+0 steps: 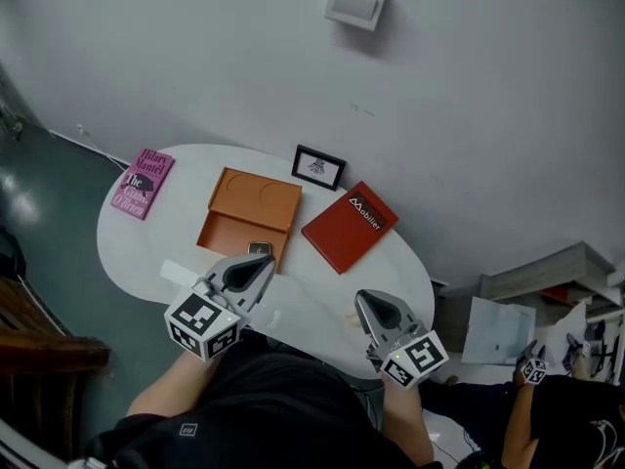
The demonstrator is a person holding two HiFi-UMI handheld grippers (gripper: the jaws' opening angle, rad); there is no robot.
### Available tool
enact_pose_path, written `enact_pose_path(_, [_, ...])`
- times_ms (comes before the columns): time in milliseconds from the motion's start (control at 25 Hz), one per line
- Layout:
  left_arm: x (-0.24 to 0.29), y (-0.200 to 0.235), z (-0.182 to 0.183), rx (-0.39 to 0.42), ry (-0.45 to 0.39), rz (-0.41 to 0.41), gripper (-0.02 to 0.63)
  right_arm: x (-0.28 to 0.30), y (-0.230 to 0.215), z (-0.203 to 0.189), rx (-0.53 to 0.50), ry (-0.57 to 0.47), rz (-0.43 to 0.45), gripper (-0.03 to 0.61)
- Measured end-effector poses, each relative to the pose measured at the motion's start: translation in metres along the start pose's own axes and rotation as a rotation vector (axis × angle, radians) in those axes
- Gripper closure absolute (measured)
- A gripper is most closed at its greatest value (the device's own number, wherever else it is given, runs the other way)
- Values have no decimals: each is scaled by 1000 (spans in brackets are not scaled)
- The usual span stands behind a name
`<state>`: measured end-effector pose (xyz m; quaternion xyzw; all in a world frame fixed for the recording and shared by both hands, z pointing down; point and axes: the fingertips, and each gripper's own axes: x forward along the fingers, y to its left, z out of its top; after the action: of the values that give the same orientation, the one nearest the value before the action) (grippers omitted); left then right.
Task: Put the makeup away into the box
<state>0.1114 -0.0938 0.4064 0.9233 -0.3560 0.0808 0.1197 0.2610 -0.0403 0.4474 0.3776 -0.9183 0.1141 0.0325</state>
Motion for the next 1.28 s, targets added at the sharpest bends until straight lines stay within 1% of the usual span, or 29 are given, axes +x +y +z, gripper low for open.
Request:
enact_pose_path(120, [-4, -7, -1, 12, 7, 8, 601, -2, -6, 6, 20, -36, -2, 543])
enact_pose_path(200, [-9, -3, 3, 34, 1, 27, 601, 4, -5, 12, 26, -56, 5, 543])
enact_pose_path(320, [-16, 21, 13, 39, -22, 82, 601, 15, 2, 21, 6, -63, 28, 543])
enact_pose_path(480, [-38, 54, 21, 38, -44, 156, 601, 28, 10, 21, 6, -56, 33, 543])
enact_pose_path(640, [-51, 71, 16, 10, -42, 179, 601, 43, 16, 23, -4, -47, 41, 543])
enact_pose_path(720, [-55, 74, 13, 4, -42, 178, 601, 44, 12, 26, -31, -39, 15, 543])
enact_pose_path(800, [-61, 79, 11, 3, -43, 184, 601, 35, -3, 32, -57, -43, -42, 543])
enact_pose_path(880, [-68, 88, 9, 0, -36, 197, 601, 22, -21, 36, -47, -49, -100, 543])
enact_pose_path(960, [-74, 95, 3, -16, -21, 205, 601, 11, -33, 33, -10, -46, -136, 543])
enact_pose_path(1160, [-68, 97, -13, -58, 10, 179, 601, 14, -38, 5, 69, 0, -164, 543])
enact_pose_path(1280, [-60, 89, -22, -72, 27, 145, 601, 17, -35, -27, 42, 95, -183, 543])
